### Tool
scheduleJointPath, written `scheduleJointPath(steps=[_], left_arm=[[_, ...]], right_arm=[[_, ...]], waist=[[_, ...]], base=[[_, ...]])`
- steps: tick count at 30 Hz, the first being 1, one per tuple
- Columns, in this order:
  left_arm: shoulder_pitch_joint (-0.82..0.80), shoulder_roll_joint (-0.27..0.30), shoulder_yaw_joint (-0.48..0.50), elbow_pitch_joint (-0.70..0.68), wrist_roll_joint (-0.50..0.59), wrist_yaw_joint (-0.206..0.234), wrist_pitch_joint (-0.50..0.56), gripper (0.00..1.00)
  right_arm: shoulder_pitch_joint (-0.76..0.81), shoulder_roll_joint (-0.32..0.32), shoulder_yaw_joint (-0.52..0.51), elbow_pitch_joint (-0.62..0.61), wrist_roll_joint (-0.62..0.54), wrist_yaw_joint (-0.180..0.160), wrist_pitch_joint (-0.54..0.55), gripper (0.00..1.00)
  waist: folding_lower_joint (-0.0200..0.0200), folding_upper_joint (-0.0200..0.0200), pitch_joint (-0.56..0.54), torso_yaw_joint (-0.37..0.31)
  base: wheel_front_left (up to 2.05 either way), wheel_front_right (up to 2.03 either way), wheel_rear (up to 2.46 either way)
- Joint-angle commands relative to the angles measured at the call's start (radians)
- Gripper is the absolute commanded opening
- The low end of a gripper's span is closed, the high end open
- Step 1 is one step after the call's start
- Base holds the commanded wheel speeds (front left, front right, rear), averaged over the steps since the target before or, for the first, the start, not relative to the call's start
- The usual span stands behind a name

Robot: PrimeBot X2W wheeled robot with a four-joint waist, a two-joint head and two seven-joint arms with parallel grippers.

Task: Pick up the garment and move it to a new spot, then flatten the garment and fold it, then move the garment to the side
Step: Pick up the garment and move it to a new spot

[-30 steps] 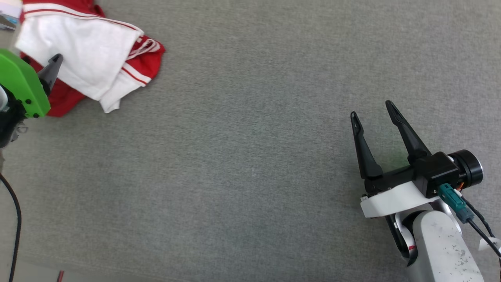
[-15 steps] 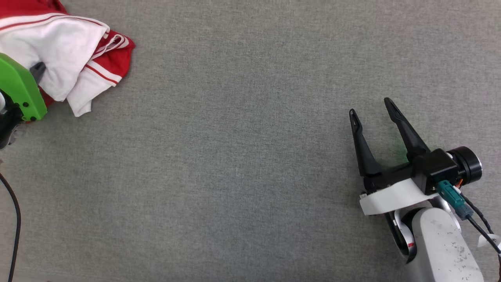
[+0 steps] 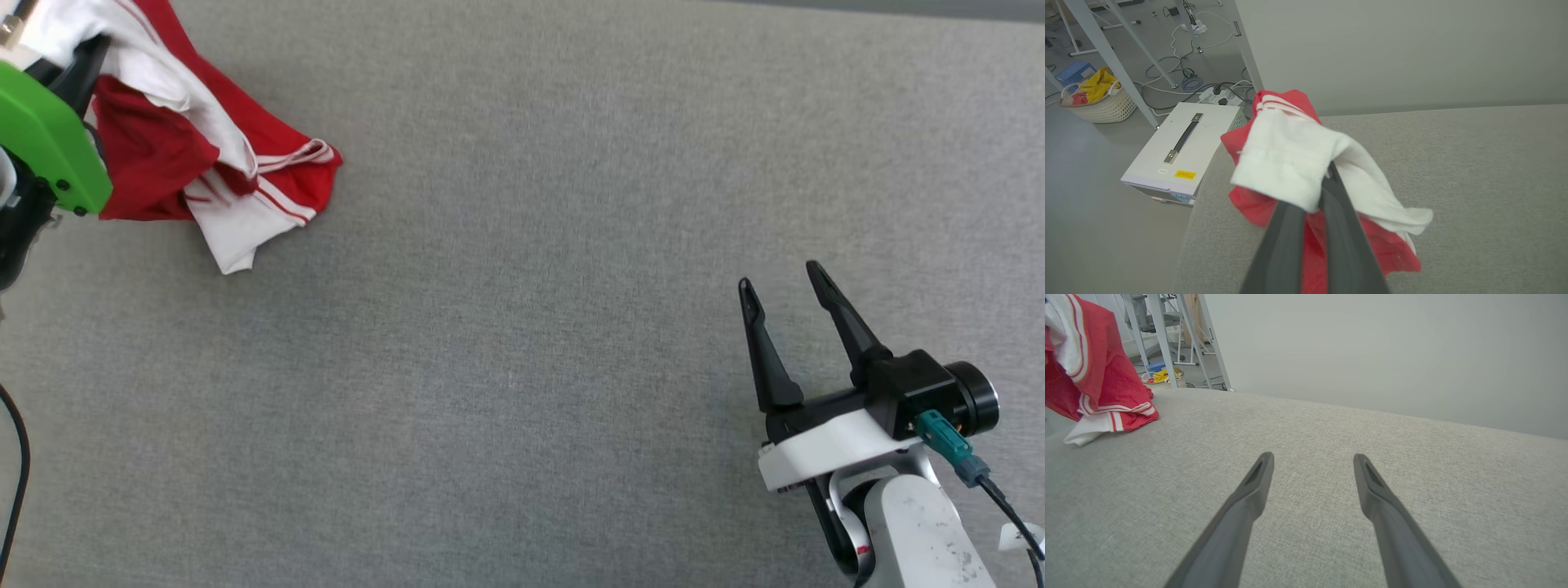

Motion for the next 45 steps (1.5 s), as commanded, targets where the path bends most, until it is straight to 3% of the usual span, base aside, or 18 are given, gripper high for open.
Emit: scheduleJointPath(steps=[1,9,16,23,31,36,45], left_arm=[[0.000,0.007,-0.002,-0.029,-0.002,-0.003,0.006,0.00],[-0.004,-0.031,-0.028,-0.218,-0.014,0.035,0.065,0.00],[-0.033,-0.134,-0.083,-0.310,-0.010,0.061,0.091,0.00],[-0.129,-0.291,-0.137,-0.271,0.006,0.055,0.058,0.00],[-0.233,-0.424,-0.135,-0.148,0.012,0.024,-0.101,0.00],[-0.146,-0.418,-0.168,-0.107,-0.027,0.006,-0.132,0.00],[0.205,-0.289,-0.259,-0.084,-0.110,-0.002,-0.152,0.00]], right_arm=[[0.016,-0.004,-0.004,0.003,0.012,-0.001,-0.006,1.00],[0.055,-0.004,-0.018,0.003,0.057,-0.001,-0.006,1.00],[0.073,-0.004,-0.034,0.001,0.083,-0.001,-0.006,1.00],[0.078,-0.004,-0.054,-0.001,0.094,-0.001,-0.006,1.00],[0.102,-0.004,-0.082,-0.006,0.104,-0.001,-0.006,1.00],[0.113,-0.004,-0.096,-0.012,0.105,-0.001,-0.006,1.00],[0.101,-0.004,-0.114,-0.009,0.092,-0.001,-0.006,1.00]], waist=[[0.0000,-0.0001,-0.099,0.004],[0.0000,-0.0001,-0.186,-0.056],[0.0000,-0.0001,-0.225,-0.146],[0.0000,-0.0001,-0.238,-0.243],[0.0000,-0.0001,-0.248,-0.317],[0.0000,-0.0001,-0.241,-0.315],[0.0000,-0.0001,-0.205,-0.220]], base=[[0.00,0.00,0.00],[0.00,0.00,0.00],[0.00,0.00,0.00],[0.00,0.00,0.00],[0.00,0.00,0.00],[0.00,0.00,0.00],[0.00,0.00,0.00]])
